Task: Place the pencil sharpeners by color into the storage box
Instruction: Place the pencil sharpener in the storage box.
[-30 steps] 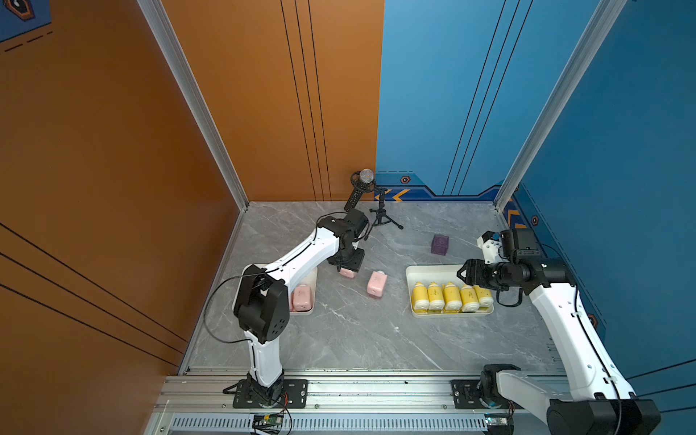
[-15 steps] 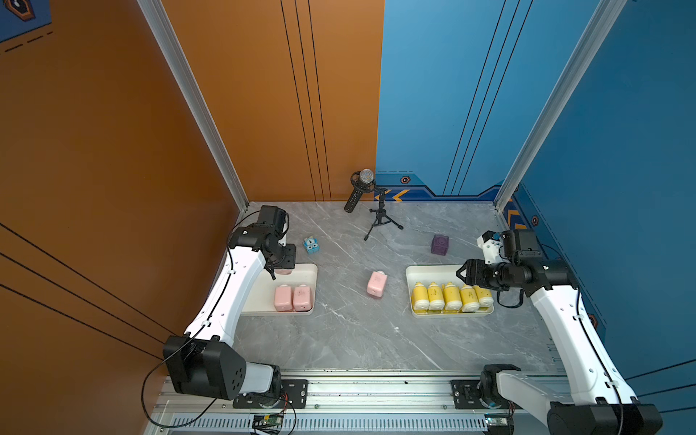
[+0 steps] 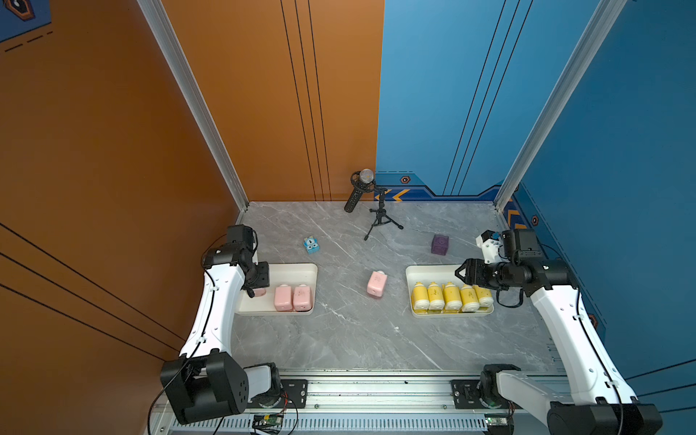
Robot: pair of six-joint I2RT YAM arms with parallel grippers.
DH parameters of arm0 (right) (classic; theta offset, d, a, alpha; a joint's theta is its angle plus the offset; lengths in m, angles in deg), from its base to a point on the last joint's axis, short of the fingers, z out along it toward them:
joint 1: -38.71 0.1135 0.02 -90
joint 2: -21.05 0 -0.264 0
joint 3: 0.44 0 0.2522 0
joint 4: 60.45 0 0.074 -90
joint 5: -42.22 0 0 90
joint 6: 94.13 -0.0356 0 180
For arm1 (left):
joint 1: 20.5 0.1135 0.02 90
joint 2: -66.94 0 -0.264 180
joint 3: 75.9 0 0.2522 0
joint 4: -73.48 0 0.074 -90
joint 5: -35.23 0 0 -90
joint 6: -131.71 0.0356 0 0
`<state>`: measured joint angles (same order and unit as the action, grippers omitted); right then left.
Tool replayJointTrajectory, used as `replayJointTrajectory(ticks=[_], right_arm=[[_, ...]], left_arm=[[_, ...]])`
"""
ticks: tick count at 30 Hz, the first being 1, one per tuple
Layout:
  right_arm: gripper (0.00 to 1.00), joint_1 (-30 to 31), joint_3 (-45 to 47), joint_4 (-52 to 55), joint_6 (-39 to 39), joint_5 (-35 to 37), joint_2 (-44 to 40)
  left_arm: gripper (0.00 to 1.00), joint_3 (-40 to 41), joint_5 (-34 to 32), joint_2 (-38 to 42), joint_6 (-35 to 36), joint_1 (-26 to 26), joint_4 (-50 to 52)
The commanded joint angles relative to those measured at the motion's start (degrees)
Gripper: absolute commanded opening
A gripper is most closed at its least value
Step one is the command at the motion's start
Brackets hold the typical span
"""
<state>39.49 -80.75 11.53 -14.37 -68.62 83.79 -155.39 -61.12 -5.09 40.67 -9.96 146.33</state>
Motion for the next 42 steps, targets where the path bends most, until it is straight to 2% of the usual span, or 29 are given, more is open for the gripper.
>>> replayJointTrajectory(ticks=[1,7,28,42], right_arm=[[0.66,0.37,0.56,-1.00,1.38,-0.78,0.14],[0.66,0.37,0.54,-1.00,1.49,-1.05,0.10],[0.66,0.37,0.39,-1.13,1.44,-1.31,-0.44],[0.66,0.28,0.23,-1.17,1.52,-1.18,-0.38]], left_arm=[[0.54,3.69,3.20,0.95,2.25,0.92,-2.82],[0.55,8.08,4.92,0.63,2.73,2.46,-6.79],[0.56,5.20,10.98,-11.26,4.68,6.55,-7.15],[0.56,4.66,11.03,-13.88,5.28,6.72,-6.87]])
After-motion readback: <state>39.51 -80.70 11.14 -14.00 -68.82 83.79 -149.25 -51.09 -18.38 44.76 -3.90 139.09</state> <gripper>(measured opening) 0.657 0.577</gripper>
